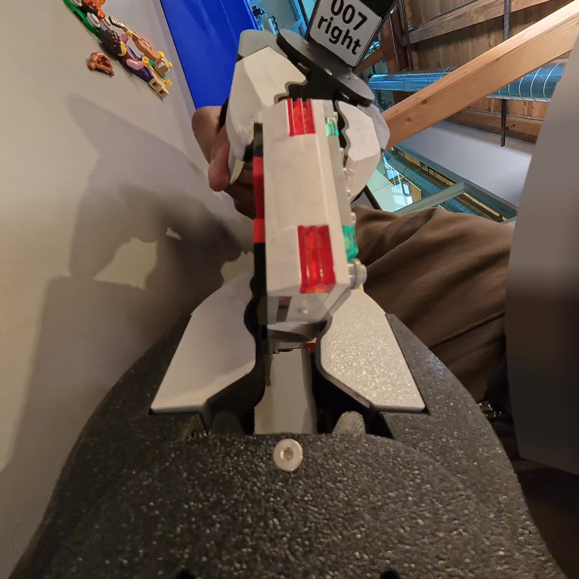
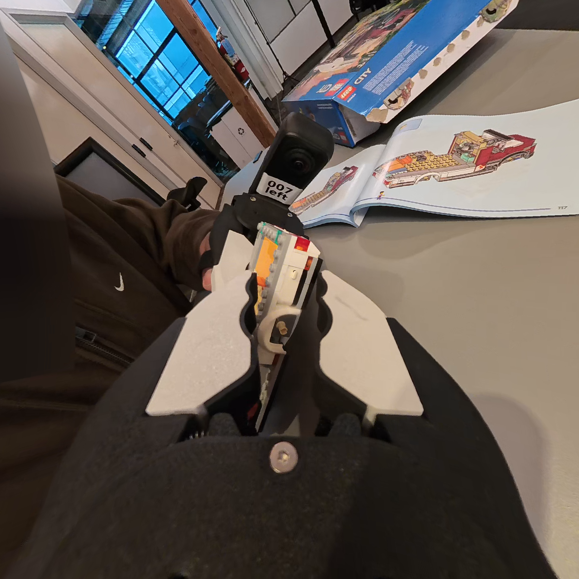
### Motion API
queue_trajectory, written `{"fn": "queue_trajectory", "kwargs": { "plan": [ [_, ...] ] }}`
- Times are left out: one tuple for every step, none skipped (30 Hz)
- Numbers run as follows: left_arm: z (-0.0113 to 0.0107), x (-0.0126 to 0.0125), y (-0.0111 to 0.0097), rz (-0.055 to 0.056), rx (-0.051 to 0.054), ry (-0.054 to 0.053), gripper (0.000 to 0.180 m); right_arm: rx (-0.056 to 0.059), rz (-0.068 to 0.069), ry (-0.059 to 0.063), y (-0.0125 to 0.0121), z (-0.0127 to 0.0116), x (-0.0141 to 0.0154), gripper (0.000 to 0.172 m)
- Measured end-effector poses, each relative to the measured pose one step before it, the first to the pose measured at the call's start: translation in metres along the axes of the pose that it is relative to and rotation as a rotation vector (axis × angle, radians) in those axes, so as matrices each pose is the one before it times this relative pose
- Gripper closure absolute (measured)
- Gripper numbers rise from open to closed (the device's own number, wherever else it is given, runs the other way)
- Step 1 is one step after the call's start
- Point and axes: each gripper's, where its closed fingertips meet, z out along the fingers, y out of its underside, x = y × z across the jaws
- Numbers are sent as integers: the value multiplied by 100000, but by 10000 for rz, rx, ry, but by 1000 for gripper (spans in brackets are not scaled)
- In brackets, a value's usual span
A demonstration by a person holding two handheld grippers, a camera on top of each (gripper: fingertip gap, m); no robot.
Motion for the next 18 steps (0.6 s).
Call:
{"fn": "queue_trajectory", "kwargs": {
  "plan": [
    [-12,7,5,-32,2,20,149,38,12,-44,0,30,22,136],
    [-11,17,-19,-27,7,28,149,46,-3,-38,-9,12,13,136],
    [-3,19,-9,-11,7,18,149,39,-46,-22,-32,18,0,136],
    [0,8,1,4,0,8,149,35,-39,-17,-26,14,-17,136],
    [0,2,10,6,-2,-7,149,1,-24,-9,-1,0,-12,136],
    [6,-10,-11,-2,9,-8,149,-15,-25,0,14,-5,6,136],
    [0,-9,-4,-16,9,7,149,-4,8,10,-3,-4,19,136],
    [-15,-4,-20,-16,10,9,149,10,19,7,-6,10,19,136],
    [-3,-17,-19,-17,8,-1,149,13,19,4,-2,15,38,136],
    [2,-24,21,-2,-8,-15,149,-7,37,-3,15,-9,16,137],
    [13,5,0,15,-2,-13,149,-12,-15,-2,10,-3,-4,137],
    [1,15,-8,6,3,8,149,-11,2,3,-10,-14,-15,137],
    [-2,9,-6,-12,7,16,149,-4,-2,10,-18,-9,-3,137],
    [-2,27,-6,-12,8,30,150,-6,1,18,-15,-31,30,138],
    [-14,7,-19,-31,4,12,149,-7,41,-9,-2,-33,35,139],
    [12,-22,3,7,5,-9,149,11,36,-16,-4,19,5,139],
    [-2,-2,-11,7,7,-14,149,29,38,0,-19,12,3,139],
    [-8,5,-10,-21,10,18,149,7,20,13,-4,-1,14,139]
  ]
}}
